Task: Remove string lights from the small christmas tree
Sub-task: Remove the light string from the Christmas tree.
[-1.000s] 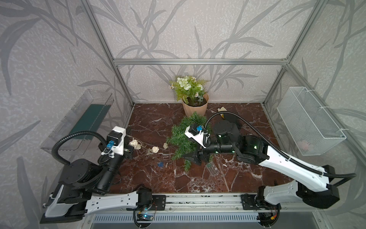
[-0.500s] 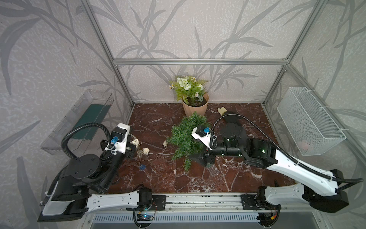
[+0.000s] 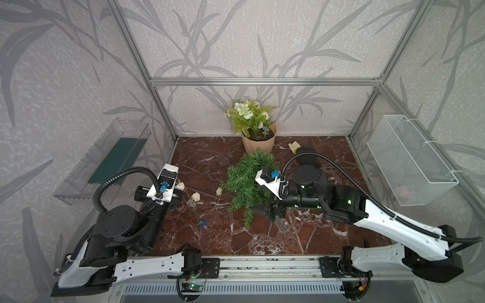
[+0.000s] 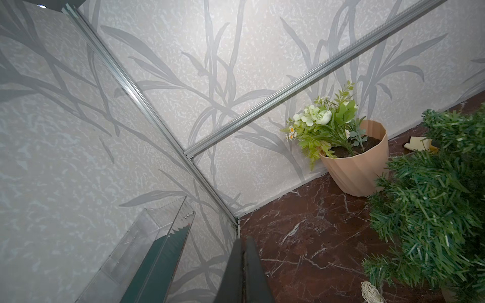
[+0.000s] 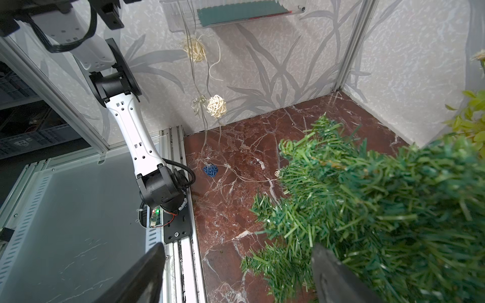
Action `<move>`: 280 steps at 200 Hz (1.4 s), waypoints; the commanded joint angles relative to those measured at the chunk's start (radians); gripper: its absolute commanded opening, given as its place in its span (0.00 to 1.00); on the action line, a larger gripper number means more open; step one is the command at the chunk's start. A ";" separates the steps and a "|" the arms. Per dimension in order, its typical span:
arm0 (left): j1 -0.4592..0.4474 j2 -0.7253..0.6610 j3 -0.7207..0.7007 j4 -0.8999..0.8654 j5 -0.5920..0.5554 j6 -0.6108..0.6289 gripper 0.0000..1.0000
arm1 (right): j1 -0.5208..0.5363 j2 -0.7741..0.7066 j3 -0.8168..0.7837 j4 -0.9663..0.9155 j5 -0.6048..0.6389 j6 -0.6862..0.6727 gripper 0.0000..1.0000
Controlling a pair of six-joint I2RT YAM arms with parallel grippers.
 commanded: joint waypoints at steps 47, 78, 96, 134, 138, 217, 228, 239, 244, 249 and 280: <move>-0.003 0.044 -0.019 0.254 0.038 0.227 0.00 | 0.003 0.010 0.000 0.030 -0.032 0.016 0.86; -0.003 0.088 0.044 0.147 0.014 0.204 0.00 | 0.003 0.001 -0.028 0.037 -0.027 0.030 0.86; -0.003 0.097 0.069 0.047 -0.039 0.158 0.00 | 0.003 0.000 -0.034 0.043 -0.029 0.038 0.85; -0.003 0.079 0.096 -0.070 -0.112 0.058 0.00 | 0.003 0.000 -0.046 0.050 -0.031 0.042 0.86; -0.003 0.080 0.100 -0.078 -0.128 0.056 0.00 | 0.003 0.000 -0.046 0.049 -0.031 0.043 0.86; 0.029 0.032 0.027 0.480 -0.437 0.664 0.00 | 0.003 0.013 -0.053 0.057 -0.033 0.041 0.86; 0.049 0.022 0.024 0.433 -0.442 0.633 0.00 | 0.004 0.019 -0.047 0.059 -0.035 0.040 0.86; 0.076 0.014 0.015 0.418 -0.442 0.628 0.00 | 0.004 0.025 -0.041 0.056 -0.037 0.040 0.86; 0.086 0.012 0.012 0.414 -0.441 0.628 0.00 | 0.004 0.028 -0.038 0.055 -0.039 0.040 0.86; 0.096 0.010 0.011 0.408 -0.441 0.625 0.00 | 0.003 0.032 -0.035 0.055 -0.039 0.040 0.86; 0.146 0.001 0.016 0.402 -0.443 0.623 0.00 | 0.003 0.047 -0.020 0.054 -0.042 0.037 0.86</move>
